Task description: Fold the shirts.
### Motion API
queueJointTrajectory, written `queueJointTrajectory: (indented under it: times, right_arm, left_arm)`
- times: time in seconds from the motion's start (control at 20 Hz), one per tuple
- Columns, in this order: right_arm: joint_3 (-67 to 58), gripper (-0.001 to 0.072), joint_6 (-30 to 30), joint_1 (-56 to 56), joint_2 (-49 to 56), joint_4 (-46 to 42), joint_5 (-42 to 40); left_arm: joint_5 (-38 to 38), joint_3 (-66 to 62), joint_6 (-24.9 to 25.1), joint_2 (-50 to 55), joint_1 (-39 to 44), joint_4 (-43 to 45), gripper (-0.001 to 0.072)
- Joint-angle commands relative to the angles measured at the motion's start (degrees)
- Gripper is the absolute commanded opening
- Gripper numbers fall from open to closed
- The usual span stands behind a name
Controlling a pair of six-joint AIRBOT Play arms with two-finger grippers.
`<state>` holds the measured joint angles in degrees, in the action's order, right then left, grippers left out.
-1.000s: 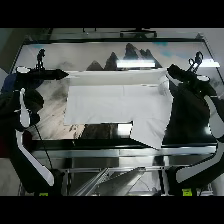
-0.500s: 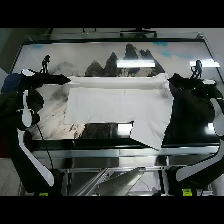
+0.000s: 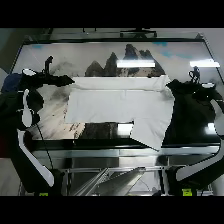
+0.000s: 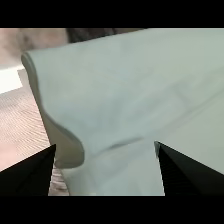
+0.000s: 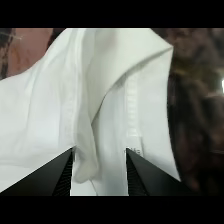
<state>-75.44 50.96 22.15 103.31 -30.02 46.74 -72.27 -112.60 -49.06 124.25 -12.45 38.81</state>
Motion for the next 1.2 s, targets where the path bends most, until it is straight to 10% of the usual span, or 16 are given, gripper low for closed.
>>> queueJointTrajectory:
  times: [0.0,0.2,0.85,0.9,1.05,1.15]
  right_arm:
    - [0.0,0.0377,0.9,2.4,-4.7,-2.6,5.6]
    - [0.7,0.0377,8.2,6.0,-12.9,-9.7,17.0]
    - [27.1,0.0375,15.6,20.8,-41.6,-14.0,26.4]
    - [29.2,0.0395,16.4,23.3,-43.3,-14.8,27.3]
    - [35.1,0.0557,20.3,26.9,-45.4,-21.1,29.9]
    - [39.9,0.0557,20.2,26.2,-45.1,-22.9,30.1]
  left_arm:
    - [-7.3,-4.0,-8.2,-1.7,-2.4,4.4,0.0699]
    - [-19.0,0.9,-16.0,-7.4,-6.1,12.8,0.0698]
    - [-17.0,37.6,-11.4,-16.8,-0.3,14.1,0.0688]
    - [-17.4,38.4,-11.4,-16.8,0.5,14.0,0.0650]
    - [-17.4,39.1,-11.4,-16.8,2.0,13.6,0.0084]
    - [-17.2,37.5,-11.4,-17.0,2.7,13.6,-0.0001]
